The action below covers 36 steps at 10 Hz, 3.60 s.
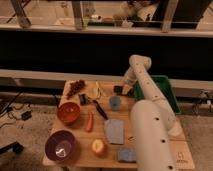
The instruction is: Wipe purple bowl with eraser
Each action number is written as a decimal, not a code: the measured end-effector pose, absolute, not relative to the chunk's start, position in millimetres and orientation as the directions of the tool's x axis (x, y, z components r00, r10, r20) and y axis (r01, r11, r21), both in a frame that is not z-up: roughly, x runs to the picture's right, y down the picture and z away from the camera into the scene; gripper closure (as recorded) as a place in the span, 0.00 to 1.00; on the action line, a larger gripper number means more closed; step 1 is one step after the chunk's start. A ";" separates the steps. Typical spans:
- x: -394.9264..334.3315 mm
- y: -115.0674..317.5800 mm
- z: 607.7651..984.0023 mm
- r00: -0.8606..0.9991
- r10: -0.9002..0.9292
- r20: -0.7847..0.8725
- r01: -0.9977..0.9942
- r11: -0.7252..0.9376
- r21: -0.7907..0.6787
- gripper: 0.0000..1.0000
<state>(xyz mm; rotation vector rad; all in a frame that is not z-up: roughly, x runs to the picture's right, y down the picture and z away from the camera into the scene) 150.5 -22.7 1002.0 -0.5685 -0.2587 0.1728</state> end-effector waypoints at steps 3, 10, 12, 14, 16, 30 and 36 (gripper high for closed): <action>156.5 -45.0 970.1 0.938 0.264 0.226 -0.122 0.859 -0.498 0.94; 186.4 -48.6 881.9 0.893 0.295 0.341 -0.127 0.890 -0.439 0.94; 182.3 -31.3 855.2 0.871 0.278 0.406 -0.071 0.888 -0.455 0.94; 167.8 -18.8 823.3 0.829 0.212 0.518 0.041 0.900 -0.434 0.94; 139.5 -13.6 798.6 0.763 0.145 0.630 0.155 0.905 -0.396 0.94; 64.5 48.6 730.5 0.632 -0.019 0.775 0.368 0.887 -0.278 0.94; -41.7 130.4 664.3 0.435 -0.154 0.887 0.560 0.818 -0.133 0.94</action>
